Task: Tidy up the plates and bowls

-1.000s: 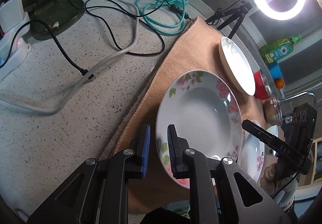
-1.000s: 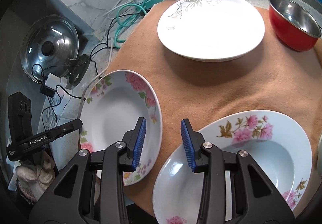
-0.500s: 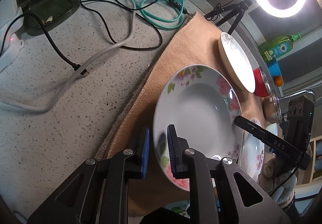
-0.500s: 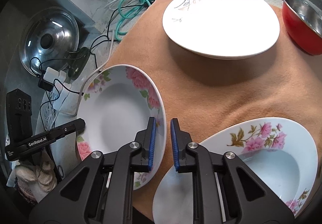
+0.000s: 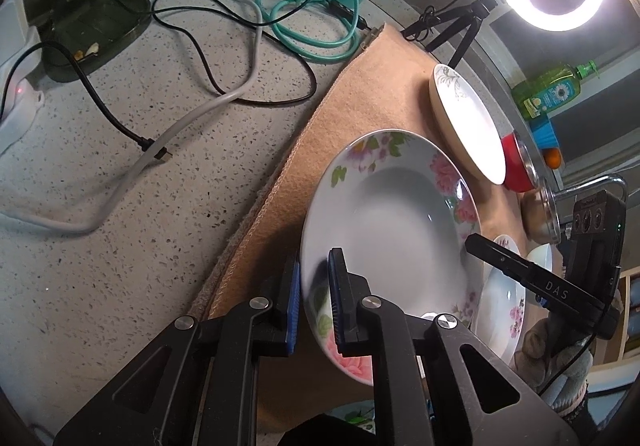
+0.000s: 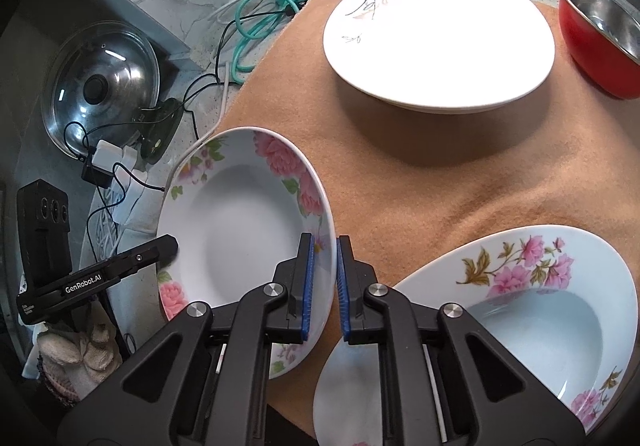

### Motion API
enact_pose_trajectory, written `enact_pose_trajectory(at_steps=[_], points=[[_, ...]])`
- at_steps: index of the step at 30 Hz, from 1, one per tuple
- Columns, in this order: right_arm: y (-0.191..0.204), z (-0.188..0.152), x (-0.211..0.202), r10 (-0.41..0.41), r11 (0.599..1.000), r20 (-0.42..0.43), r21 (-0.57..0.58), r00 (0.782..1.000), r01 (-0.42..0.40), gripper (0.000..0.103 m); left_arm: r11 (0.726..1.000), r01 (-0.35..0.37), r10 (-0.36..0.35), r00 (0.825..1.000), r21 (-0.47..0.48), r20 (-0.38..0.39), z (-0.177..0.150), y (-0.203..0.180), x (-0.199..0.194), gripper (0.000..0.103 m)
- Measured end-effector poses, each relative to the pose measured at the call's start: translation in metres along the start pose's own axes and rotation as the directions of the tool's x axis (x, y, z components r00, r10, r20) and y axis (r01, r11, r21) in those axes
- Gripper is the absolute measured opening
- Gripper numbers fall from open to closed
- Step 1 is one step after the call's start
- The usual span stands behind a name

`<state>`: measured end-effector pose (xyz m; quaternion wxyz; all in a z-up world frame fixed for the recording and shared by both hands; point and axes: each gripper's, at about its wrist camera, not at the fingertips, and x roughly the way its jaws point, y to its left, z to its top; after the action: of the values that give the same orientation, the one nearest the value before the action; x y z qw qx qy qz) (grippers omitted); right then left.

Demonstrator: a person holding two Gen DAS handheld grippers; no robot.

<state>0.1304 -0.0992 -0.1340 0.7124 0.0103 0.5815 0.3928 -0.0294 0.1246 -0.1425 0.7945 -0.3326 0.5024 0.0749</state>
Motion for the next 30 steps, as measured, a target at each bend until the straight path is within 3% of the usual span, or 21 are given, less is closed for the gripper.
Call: enact_pose_trajectory(at_steps=[13,30], points=[[-0.018,-0.016,-0.048,0.006,0.998,0.071,0.069,0.997,-0.011,0.011,0.996,0.042,-0.043,0.999,0.079,0.013,0.007,-0.036,-0.011,0.012],[-0.084,-0.071,-0.107,-0.098,0.965,0.123,0.255,0.987,0.064,0.011,0.954,0.124,-0.094,0.988,0.272,-0.120,-0.009,-0.114,0.027,0.012]])
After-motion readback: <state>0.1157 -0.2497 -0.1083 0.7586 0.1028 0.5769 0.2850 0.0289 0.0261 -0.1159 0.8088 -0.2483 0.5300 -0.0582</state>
